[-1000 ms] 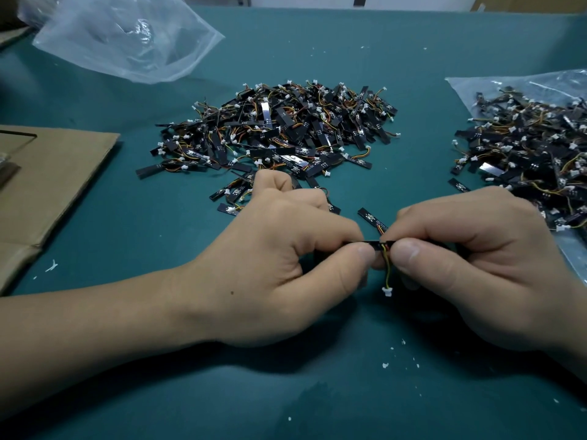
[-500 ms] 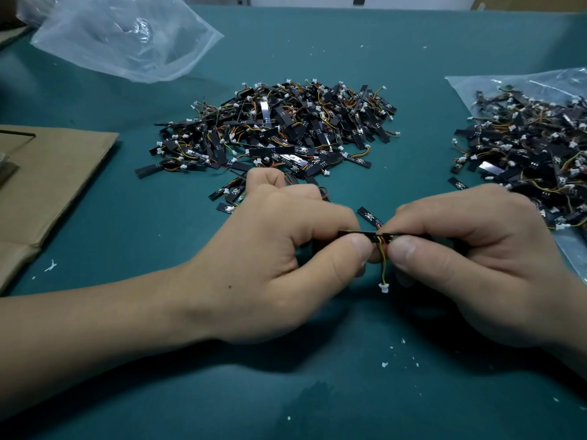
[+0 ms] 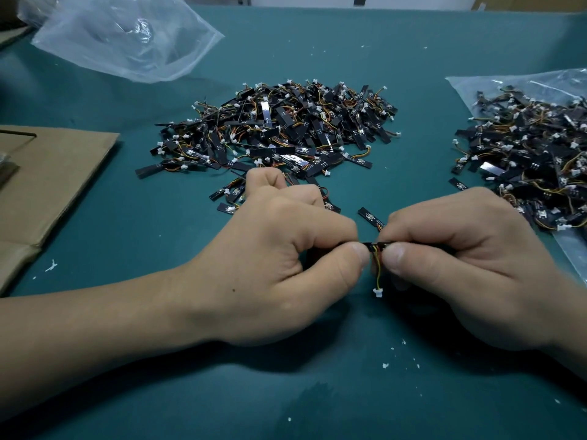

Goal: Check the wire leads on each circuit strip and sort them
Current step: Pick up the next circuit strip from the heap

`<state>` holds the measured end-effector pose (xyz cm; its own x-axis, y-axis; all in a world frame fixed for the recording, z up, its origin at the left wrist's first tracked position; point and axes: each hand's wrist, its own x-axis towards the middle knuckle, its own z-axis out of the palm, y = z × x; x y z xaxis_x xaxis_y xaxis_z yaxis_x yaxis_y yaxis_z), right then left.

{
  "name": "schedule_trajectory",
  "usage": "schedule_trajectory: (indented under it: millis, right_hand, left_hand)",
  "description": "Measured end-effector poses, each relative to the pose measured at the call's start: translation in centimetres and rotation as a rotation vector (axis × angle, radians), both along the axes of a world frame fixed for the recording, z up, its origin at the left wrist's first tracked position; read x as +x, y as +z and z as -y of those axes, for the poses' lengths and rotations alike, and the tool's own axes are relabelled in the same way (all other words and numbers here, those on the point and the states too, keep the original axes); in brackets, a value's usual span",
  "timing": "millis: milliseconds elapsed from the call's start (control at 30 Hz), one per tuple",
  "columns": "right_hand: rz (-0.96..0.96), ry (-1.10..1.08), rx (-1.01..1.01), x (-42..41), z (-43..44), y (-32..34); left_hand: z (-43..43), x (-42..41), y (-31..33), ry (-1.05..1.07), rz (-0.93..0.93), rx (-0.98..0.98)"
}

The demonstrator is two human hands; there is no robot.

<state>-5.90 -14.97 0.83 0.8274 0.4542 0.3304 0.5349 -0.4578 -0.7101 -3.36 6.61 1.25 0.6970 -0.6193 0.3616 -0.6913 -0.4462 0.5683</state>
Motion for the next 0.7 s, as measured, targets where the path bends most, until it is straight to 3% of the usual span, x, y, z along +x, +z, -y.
schedule_trajectory:
  millis: [233, 433, 500, 633, 700]
  right_hand:
    - [-0.051, 0.062, -0.005, -0.01, 0.16, 0.14]
    - [0.027, 0.095, -0.033, -0.01, 0.11, 0.19]
    - [0.061, -0.027, 0.072, 0.04, 0.12, -0.01]
    - [0.048, -0.360, 0.523, 0.60, 0.18, -0.22]
    - [0.004, -0.438, 0.499, 0.96, 0.26, -0.37]
  left_hand:
    - [-0.12, 0.00, 0.04, -0.042, -0.006, -0.043]
    - [0.01, -0.16, 0.15, -0.011, -0.021, -0.106]
    - [0.09, 0.00, 0.15, 0.049, -0.070, -0.186]
    - [0.33, 0.14, -0.16, 0.128, -0.090, -0.172]
    - [0.30, -0.02, -0.26, 0.139, -0.059, -0.132]
